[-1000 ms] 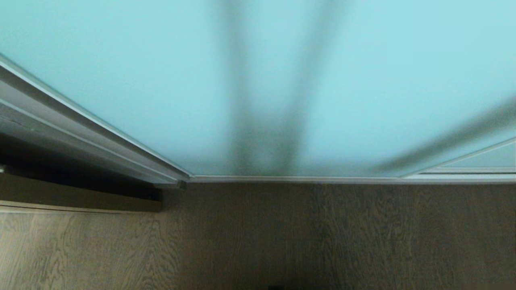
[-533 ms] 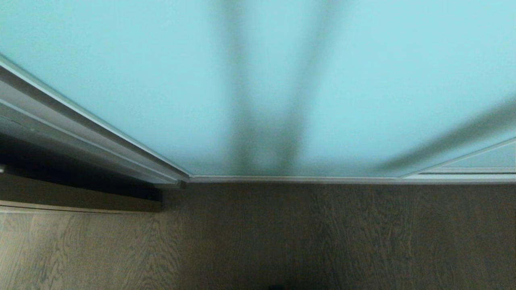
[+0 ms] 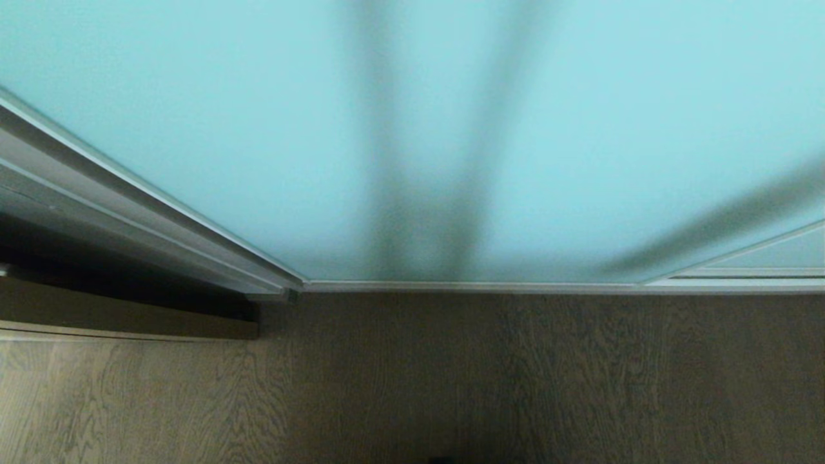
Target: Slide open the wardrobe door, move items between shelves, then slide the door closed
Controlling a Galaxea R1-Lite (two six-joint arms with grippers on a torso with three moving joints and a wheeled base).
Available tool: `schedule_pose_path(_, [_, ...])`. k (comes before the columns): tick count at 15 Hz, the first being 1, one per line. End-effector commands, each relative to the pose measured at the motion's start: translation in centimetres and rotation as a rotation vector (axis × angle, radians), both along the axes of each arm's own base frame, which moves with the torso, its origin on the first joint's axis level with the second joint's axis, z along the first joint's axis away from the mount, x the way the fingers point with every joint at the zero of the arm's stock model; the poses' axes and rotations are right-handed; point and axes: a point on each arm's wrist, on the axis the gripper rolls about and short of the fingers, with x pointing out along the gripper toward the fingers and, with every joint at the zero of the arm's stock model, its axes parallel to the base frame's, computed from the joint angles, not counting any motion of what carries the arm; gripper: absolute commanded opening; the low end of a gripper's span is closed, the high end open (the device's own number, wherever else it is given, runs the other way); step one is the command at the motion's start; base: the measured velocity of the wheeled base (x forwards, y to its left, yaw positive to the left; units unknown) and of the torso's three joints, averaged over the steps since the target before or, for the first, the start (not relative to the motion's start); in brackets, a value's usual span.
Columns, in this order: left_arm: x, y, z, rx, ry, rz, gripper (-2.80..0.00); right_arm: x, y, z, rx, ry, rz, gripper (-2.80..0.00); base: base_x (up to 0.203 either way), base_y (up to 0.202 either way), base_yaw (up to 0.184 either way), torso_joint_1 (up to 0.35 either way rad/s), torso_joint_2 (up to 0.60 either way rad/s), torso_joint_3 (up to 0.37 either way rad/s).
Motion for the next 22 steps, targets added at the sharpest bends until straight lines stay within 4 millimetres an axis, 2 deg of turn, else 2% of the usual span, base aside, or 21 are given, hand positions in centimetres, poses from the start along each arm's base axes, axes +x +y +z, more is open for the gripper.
schedule_pose_path(1, [0.0,0.0,0.0,0.000,0.003,0.000,-2.80,0.1,0.0,-0.4,0.006,0.020,0.021,-2.80,0.000,0.000,0.000,0.000,0.00,0.000])
schedule_pose_path(8, [0.0,0.0,0.0,0.000,0.003,0.000,-2.80,0.0,0.1,-0.6,0.003,0.043,0.050,-2.80,0.000,0.000,0.000,0.000,0.00,0.000])
schedule_pose_path(12, [0.0,0.0,0.0,0.000,0.003,0.000,-2.80,0.2,0.0,-0.4,-0.170,-0.006,0.027,-2.80,0.000,0.000,0.000,0.000,0.00,0.000])
schedule_pose_path(15, [0.0,0.0,0.0,0.000,0.003,0.000,-2.80,0.2,0.1,-0.7,-0.139,0.023,0.060,-2.80,0.000,0.000,0.000,0.000,0.00,0.000])
schedule_pose_path(17, [0.0,0.0,0.0,0.000,0.003,0.000,-2.80,0.2,0.2,-0.6,-0.055,0.005,0.102,-2.80,0.000,0.000,0.000,0.000,0.00,0.000])
schedule_pose_path(21, [0.0,0.0,0.0,0.000,0.003,0.000,-2.80,-0.5,0.2,-1.4,-0.038,0.147,0.110,-2.80,0.000,0.000,0.000,0.000,0.00,0.000])
schedule_pose_path(22, [0.0,0.0,0.0,0.000,0.002,0.000,-2.80,-0.6,0.2,-1.3,-0.045,0.105,0.108,-2.80,0.000,0.000,0.000,0.000,0.00,0.000])
